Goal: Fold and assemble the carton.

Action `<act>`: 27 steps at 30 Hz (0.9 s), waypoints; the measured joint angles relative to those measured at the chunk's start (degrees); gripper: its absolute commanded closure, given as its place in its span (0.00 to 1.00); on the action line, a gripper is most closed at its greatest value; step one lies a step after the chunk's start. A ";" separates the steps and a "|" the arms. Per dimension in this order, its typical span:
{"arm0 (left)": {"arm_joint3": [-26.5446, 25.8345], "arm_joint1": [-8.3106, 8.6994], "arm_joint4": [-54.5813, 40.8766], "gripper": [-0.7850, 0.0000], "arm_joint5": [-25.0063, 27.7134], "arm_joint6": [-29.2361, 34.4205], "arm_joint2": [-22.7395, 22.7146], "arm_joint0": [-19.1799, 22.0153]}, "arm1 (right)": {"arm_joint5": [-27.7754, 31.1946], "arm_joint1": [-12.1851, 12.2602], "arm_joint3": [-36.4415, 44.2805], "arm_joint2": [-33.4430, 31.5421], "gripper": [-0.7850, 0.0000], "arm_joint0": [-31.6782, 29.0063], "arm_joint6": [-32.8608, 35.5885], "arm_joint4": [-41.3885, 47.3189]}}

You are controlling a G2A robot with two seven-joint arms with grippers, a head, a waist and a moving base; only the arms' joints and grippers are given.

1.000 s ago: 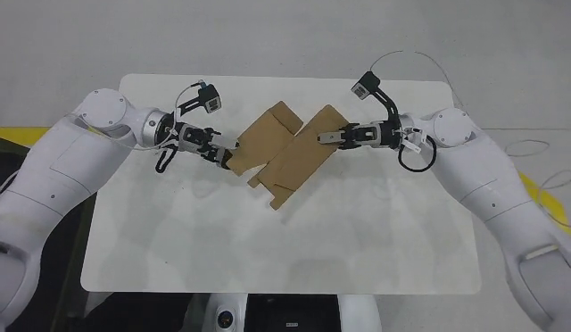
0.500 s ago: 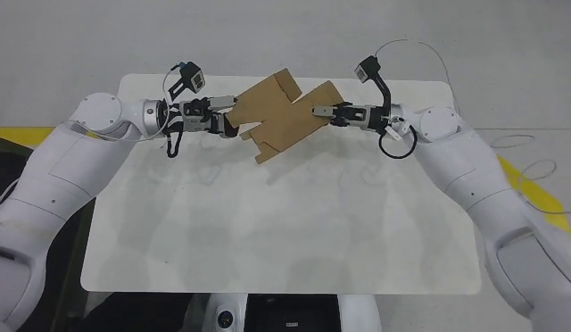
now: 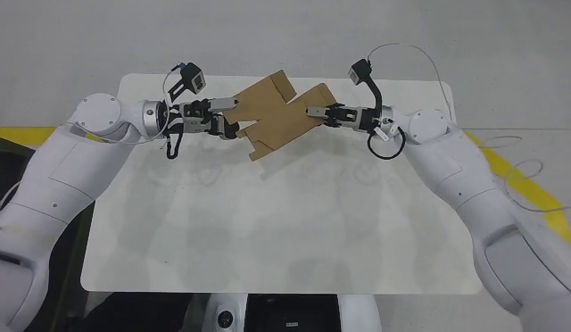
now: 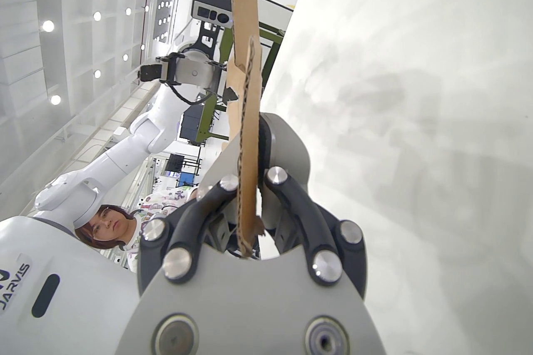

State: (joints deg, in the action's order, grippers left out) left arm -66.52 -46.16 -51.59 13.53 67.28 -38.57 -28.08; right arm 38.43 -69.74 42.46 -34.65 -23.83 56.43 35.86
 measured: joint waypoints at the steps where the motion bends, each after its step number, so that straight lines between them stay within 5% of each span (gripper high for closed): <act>1: -0.10 0.04 0.09 0.00 -0.22 0.22 -0.39 -0.15 | 0.03 -0.13 -0.27 -0.06 1.00 0.01 -0.10 -0.31; 12: -1.17 0.44 0.81 0.00 -2.48 0.96 -5.23 -1.79 | 0.72 -1.64 -1.85 -0.94 1.00 0.02 0.26 -2.70; 27: 0.97 -1.62 3.11 0.00 -5.07 -2.18 -6.07 -2.82 | 1.64 -3.35 -2.36 -2.73 1.00 -0.16 3.35 -2.27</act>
State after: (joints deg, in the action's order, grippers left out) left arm -65.54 -47.78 -48.47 8.46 65.10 -44.65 -30.90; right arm 40.07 -73.09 40.11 -37.38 -23.98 59.78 33.59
